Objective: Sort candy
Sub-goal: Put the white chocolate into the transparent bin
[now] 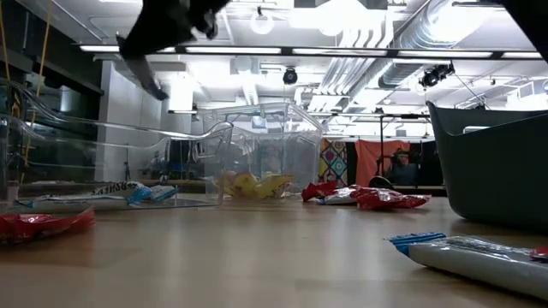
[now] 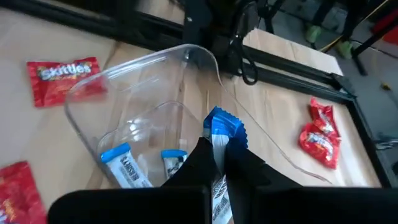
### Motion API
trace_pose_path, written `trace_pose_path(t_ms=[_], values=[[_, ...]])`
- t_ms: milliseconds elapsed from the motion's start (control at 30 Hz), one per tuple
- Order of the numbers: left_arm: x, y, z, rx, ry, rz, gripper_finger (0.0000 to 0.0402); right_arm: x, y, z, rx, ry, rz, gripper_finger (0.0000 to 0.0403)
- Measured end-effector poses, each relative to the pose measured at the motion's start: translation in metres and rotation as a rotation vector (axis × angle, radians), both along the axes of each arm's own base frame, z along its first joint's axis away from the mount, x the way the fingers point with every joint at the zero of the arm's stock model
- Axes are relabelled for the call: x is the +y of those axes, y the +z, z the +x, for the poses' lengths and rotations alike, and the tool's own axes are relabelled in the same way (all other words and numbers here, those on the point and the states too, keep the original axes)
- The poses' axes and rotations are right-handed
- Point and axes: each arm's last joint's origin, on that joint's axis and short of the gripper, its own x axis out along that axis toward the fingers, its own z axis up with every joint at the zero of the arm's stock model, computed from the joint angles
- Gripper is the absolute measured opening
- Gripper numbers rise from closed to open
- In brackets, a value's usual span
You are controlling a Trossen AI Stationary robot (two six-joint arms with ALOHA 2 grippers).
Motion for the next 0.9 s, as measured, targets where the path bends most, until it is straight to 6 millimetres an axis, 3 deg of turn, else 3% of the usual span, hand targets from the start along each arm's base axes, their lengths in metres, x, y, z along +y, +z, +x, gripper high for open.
trace_pose_path(t_ms=[133,300,700,900], values=[[0.0,0.0,0.0,0.0,-0.001,0.0,0.0154,-0.018,-0.011,0.003,0.009,-0.019,0.038,0.001],[0.0,0.0,0.0,-0.009,0.008,0.007,0.0154,-0.028,-0.01,0.005,0.006,-0.007,0.063,0.0023],[0.0,0.0,0.0,-0.009,0.008,0.007,0.0154,-0.028,-0.014,0.001,0.068,0.002,-0.018,0.016],[0.0,0.0,0.0,-0.009,0.008,0.008,0.0154,-0.03,-0.011,-0.004,0.107,-0.017,-0.061,0.0194]])
